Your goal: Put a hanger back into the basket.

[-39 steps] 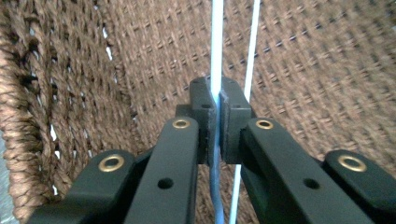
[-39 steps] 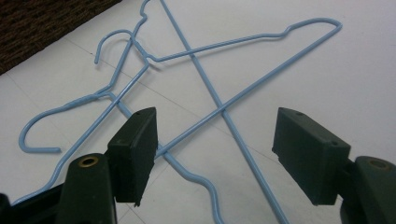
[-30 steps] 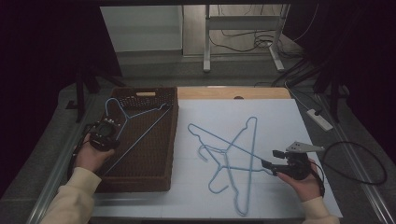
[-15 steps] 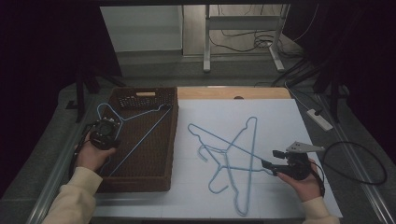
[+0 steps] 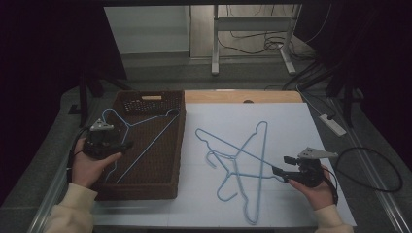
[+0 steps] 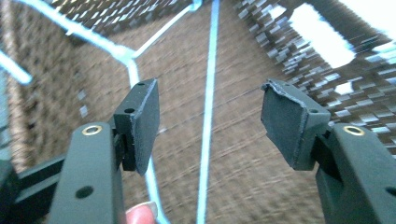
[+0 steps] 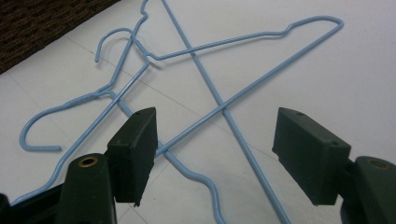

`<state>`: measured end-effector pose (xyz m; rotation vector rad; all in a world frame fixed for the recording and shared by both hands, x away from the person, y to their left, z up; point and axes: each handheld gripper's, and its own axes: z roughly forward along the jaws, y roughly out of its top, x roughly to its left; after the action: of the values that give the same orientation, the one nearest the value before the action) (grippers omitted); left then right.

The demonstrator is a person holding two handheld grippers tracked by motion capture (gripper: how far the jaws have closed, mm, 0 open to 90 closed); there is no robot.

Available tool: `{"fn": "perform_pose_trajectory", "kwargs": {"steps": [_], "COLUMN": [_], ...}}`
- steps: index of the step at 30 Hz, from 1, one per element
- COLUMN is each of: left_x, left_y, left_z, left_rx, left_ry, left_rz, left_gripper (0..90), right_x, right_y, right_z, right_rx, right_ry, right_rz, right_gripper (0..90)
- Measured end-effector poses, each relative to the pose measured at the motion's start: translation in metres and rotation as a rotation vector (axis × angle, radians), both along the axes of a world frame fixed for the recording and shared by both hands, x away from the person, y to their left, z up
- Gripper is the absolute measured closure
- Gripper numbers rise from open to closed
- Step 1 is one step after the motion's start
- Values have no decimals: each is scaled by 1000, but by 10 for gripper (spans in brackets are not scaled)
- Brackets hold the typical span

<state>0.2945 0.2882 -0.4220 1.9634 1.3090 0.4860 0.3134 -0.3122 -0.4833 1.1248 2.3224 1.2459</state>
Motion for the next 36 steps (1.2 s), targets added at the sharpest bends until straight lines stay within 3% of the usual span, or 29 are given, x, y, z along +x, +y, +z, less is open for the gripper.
{"fn": "perform_pose_trajectory", "kwargs": {"steps": [7,18,29,36], "left_x": [-18,-36,-54,-54], "left_y": [-18,-51,-74,-80], "left_z": [7,2,-6,-12], "left_rx": [-56,-109,-119,-121], "left_ry": [-69,-113,-131,-115], "left_rz": [-69,-164,-222,-234], "left_gripper": [375,372,366,366], "right_x": [0,-2,-3,-3], "right_y": [0,-1,2,3], "right_z": [1,1,2,2], "right_rx": [-1,-1,-15,-18], "right_ry": [-2,-6,-10,-12], "right_rz": [1,7,19,23], "right_gripper": [311,308,308,308]}}
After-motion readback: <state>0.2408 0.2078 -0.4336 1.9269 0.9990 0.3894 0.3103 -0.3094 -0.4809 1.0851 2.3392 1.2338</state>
